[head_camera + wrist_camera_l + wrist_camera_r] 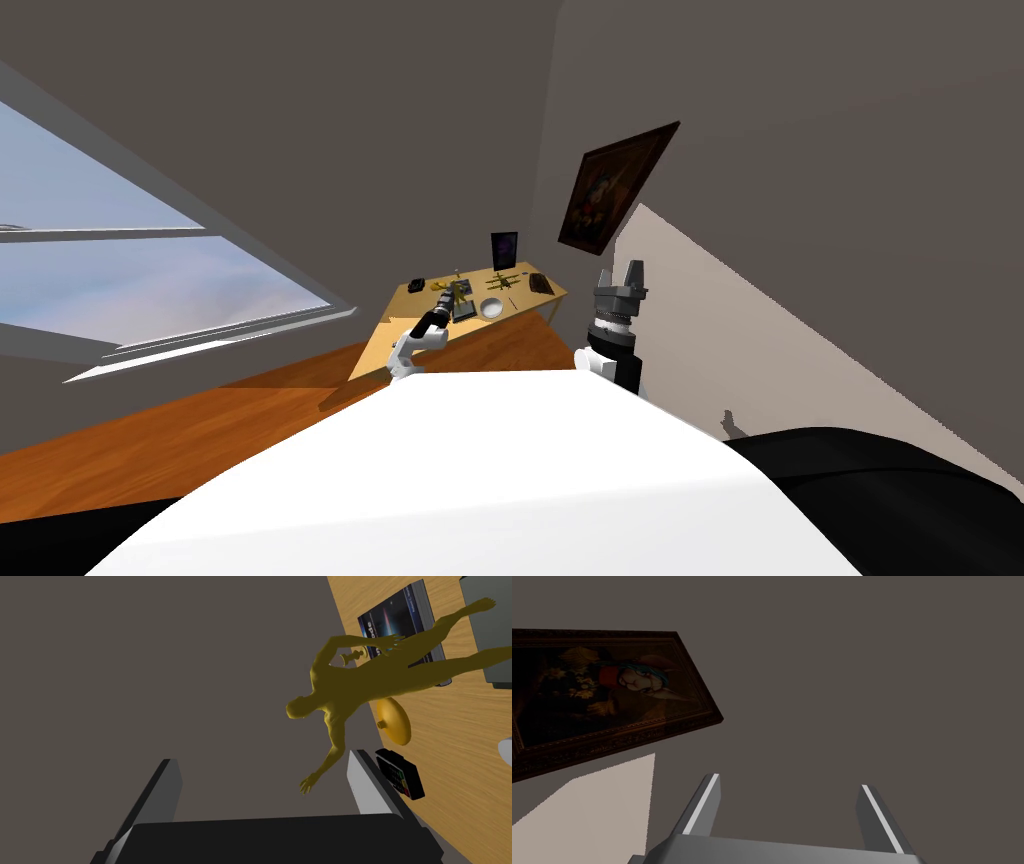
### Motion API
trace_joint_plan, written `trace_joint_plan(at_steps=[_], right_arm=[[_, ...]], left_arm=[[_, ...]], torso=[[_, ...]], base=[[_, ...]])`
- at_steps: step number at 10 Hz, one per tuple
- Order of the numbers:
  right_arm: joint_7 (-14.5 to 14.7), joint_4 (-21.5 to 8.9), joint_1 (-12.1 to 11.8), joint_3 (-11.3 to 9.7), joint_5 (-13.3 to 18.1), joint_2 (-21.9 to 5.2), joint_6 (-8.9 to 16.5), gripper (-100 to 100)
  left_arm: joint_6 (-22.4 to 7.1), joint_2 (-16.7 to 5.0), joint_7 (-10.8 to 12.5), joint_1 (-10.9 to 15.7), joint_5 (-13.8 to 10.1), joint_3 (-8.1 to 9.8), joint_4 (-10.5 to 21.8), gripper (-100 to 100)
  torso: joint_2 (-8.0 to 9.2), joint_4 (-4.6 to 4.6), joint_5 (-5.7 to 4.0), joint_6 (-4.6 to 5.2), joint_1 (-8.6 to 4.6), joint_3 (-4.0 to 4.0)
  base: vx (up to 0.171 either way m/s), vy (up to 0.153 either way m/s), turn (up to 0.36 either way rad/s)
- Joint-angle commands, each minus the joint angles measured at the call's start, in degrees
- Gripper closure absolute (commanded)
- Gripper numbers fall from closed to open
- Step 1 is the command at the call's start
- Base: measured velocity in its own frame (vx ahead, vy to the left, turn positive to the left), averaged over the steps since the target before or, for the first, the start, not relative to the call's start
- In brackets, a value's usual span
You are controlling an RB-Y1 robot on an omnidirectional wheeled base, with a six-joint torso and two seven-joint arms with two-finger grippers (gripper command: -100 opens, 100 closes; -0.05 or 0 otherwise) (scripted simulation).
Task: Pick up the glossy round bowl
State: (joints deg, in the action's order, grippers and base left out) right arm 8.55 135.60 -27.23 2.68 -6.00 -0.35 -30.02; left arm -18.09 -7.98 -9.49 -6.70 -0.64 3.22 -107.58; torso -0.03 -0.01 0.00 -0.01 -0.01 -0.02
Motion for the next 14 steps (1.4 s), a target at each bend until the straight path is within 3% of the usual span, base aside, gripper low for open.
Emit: trace_joint_plan(at_steps=[1, 4, 5, 7, 14], right_arm=[[0.0, 0.0, 0.0, 0.0, 0.0, 0.0, 0.0, 0], [0.0, 0.0, 0.0, 0.0, 0.0, 0.0, 0.0, 0], [0.0, 0.0, 0.0, 0.0, 0.0, 0.0, 0.0, 0], [0.0, 0.0, 0.0, 0.0, 0.0, 0.0, 0.0, 0], [0.0, 0.0, 0.0, 0.0, 0.0, 0.0, 0.0, 0]], left_arm=[[-2.86, -0.16, -0.33, 1.34, -0.2, 0.19, 1.08, -100], [-7.25, -0.27, -0.98, 3.07, -0.52, 0.31, 3.22, -100], [-8.89, -0.38, -1.61, 4.79, -0.83, 0.4, 5.4, -100], [-10.98, -0.38, -1.61, 4.79, -0.83, 0.4, 5.4, -100], [-23.26, -0.86, -3.81, 11.42, -1.87, 0.56, 14.25, -100]], torso=[[0.0, 0.0, 0.0, 0.0, 0.0, 0.0], [-0.01, 0.0, 0.0, 0.0, 0.0, 0.0], [-0.02, 0.0, 0.0, -0.01, 0.0, -0.01], [-0.03, -0.01, 0.0, -0.02, -0.01, -0.02], [-0.05, -0.02, 0.0, -0.02, 0.0, -0.03]], base=[[0.006, -0.005, -0.022], [0.005, -0.003, -0.016], [0.015, -0.007, -0.032], [0.01, -0.004, -0.007], [0.018, -0.006, -0.027]])
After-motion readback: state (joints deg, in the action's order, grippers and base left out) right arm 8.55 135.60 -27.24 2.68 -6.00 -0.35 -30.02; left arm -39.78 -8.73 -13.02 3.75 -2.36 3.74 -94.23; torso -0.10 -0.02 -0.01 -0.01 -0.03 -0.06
